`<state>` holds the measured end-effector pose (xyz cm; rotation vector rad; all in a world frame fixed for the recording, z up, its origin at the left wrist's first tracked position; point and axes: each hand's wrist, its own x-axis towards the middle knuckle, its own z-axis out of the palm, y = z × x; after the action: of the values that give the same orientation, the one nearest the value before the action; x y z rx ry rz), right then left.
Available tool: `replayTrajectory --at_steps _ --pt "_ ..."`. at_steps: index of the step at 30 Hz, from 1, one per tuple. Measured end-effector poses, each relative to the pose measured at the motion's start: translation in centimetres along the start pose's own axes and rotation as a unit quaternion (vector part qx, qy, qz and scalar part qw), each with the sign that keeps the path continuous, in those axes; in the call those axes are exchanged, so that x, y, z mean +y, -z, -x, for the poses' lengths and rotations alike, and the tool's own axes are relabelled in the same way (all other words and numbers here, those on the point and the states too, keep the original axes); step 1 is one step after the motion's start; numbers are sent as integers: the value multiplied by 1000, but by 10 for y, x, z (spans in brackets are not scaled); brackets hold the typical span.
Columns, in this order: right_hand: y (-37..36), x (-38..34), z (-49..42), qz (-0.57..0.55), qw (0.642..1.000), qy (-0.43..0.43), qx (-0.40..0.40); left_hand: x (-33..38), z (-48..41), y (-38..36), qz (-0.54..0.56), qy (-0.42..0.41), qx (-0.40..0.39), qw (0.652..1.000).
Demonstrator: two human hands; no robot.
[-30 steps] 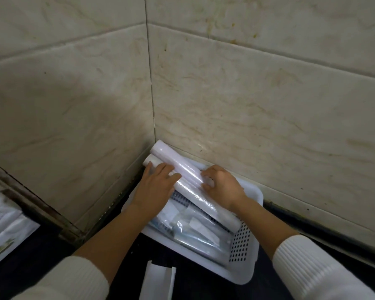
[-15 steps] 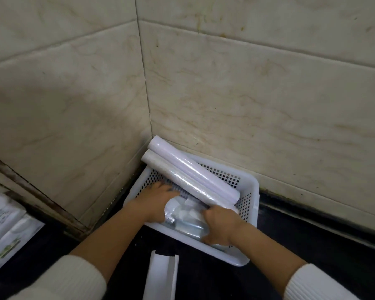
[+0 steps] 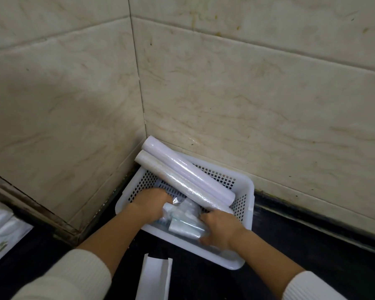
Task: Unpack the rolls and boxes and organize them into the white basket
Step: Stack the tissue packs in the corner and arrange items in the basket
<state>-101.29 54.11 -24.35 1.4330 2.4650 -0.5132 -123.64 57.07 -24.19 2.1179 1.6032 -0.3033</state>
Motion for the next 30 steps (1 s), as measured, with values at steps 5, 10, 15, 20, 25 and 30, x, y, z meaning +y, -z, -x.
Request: replayTrajectory --at_steps 5,10,15,20,25,30 --pt "0 -4 -2 5 1000 -6 21 0 2 0 -9 9 -7 1000" --pt "5 1 5 -62 997 -30 -17 -2 5 1 37 22 -5 999" --pt "18 3 8 -111 993 -28 -15 -4 8 0 88 25 -14 996" --pt "78 22 17 -235 969 -20 72 1 14 4 161 -4 -47 986" --pt "101 32 24 -259 951 -50 164 42 10 -5 202 -39 -90 974" --pt "87 25 23 -231 955 -85 164 75 9 -15 195 -39 -94 976"
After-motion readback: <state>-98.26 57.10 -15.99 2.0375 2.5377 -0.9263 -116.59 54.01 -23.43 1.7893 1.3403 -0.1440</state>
